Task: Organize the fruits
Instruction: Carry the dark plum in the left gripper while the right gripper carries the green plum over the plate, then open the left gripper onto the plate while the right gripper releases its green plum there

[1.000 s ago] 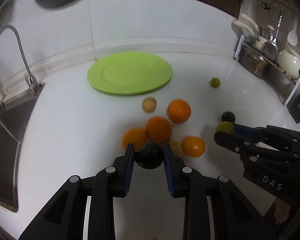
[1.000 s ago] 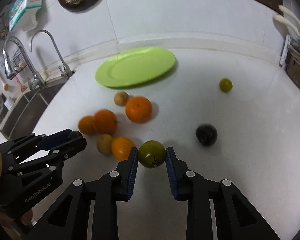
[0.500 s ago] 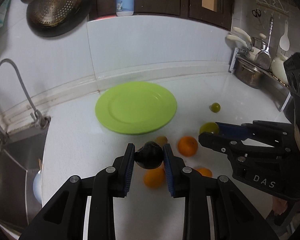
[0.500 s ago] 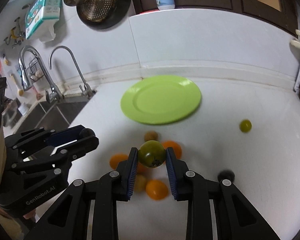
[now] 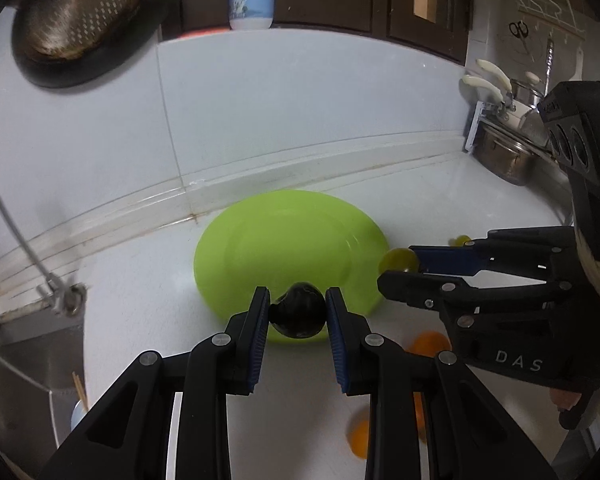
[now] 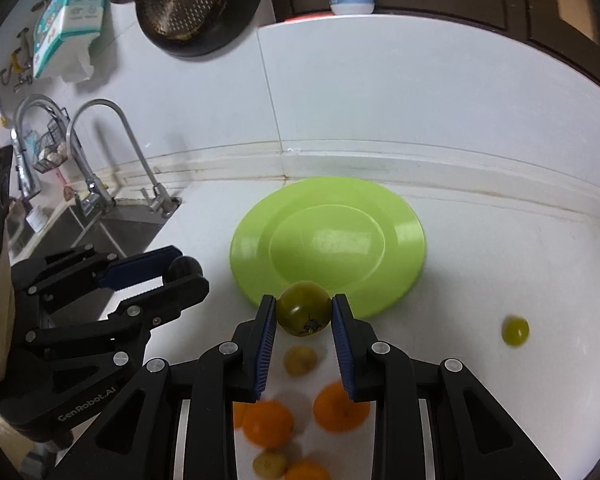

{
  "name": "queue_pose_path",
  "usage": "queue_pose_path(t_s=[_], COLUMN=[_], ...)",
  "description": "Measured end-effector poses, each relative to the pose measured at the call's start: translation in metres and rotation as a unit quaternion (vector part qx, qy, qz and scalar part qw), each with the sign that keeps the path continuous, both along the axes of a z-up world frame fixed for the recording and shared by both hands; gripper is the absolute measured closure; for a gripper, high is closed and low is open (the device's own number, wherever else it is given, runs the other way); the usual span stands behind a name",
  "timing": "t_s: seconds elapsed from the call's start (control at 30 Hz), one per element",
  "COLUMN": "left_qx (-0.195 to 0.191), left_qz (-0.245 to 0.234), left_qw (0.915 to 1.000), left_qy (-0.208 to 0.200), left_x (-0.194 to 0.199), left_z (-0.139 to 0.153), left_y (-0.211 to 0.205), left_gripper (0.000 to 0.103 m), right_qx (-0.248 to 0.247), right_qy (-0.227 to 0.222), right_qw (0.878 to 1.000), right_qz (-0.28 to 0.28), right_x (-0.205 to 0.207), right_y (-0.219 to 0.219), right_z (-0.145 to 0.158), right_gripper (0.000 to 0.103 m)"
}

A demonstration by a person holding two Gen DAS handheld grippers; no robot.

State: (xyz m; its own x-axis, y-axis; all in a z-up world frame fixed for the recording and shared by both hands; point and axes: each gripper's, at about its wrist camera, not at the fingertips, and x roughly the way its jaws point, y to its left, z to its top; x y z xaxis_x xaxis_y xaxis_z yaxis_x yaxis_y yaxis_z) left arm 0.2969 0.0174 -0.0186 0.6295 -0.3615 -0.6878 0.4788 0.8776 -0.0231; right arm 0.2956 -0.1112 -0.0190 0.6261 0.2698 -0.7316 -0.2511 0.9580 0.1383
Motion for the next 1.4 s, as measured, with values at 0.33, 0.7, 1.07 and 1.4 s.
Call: queue_pose_path(t_s=[0.33, 0.7, 1.07, 1.4], left_qx=[0.01, 0.027, 0.032, 0.055], left_qz=[-0.014, -0.017, -0.016, 0.015], left_qw=[0.9974, 0.9936, 0.9933, 0.9979], left_qy=[0.07, 0.108, 0.11, 0.031], left_x=[0.062, 0.082, 0.084, 0.053], left_z=[-0.038, -0.071, -0.074, -0.031], left_y=[-0.006, -0.014, -0.015, -0.002], left_gripper=[0.074, 0.074, 0.072, 0.038], right_qx=[-0.018, -0.033, -0.041, -0.035], right_qy=[0.063, 0.1, 0.11, 0.069], right_qw=[0.998, 0.994, 0.993, 0.997], right_qz=[-0.001, -0.012, -0.004, -0.031], right_x=[0.06, 0.084, 0.088, 0.067], right_y=[0.005, 0.002, 0.004, -0.006], right_z=[-0.035, -0.064, -0.072, -0.045], right_gripper=[0.074, 0.074, 0.074, 0.057])
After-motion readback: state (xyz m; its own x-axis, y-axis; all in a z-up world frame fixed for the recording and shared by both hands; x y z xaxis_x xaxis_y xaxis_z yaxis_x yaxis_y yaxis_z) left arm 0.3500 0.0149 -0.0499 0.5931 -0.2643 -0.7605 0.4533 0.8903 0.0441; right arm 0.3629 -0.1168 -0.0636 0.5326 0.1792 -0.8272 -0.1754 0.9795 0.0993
